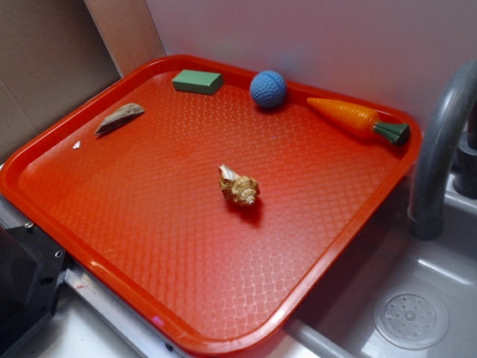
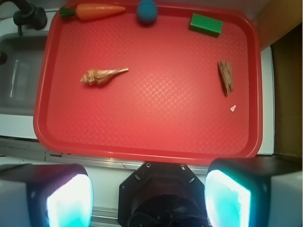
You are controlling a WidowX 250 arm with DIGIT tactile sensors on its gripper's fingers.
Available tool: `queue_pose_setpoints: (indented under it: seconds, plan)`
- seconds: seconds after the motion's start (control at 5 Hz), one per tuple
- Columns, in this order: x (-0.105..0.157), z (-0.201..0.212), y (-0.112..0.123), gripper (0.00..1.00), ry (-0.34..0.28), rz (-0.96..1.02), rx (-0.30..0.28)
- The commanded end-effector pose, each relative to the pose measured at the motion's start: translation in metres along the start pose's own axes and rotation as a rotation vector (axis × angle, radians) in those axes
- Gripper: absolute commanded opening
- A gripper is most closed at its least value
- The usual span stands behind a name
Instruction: Grab the wood chip.
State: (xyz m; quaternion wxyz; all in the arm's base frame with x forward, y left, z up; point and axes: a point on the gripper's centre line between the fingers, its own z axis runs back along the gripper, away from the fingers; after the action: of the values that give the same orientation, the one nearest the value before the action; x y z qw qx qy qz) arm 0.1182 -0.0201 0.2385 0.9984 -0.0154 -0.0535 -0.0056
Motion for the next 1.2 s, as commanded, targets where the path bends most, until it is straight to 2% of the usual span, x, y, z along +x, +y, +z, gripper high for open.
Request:
queue_pose_setpoints:
  seconds: [0.0, 0.2, 0.4, 1.0]
  plan:
    - [0.051, -0.055, 0.088, 1.0, -0.064, 0.049, 0.046]
    - [0.075, -0.103, 0.106, 1.0, -0.072, 0.072, -0.008]
    - [0.085, -0.138, 0.109, 1.0, -0.036, 0.05, -0.002]
    - [0.085, -0.138, 0.109, 1.0, -0.036, 0.05, -0.002]
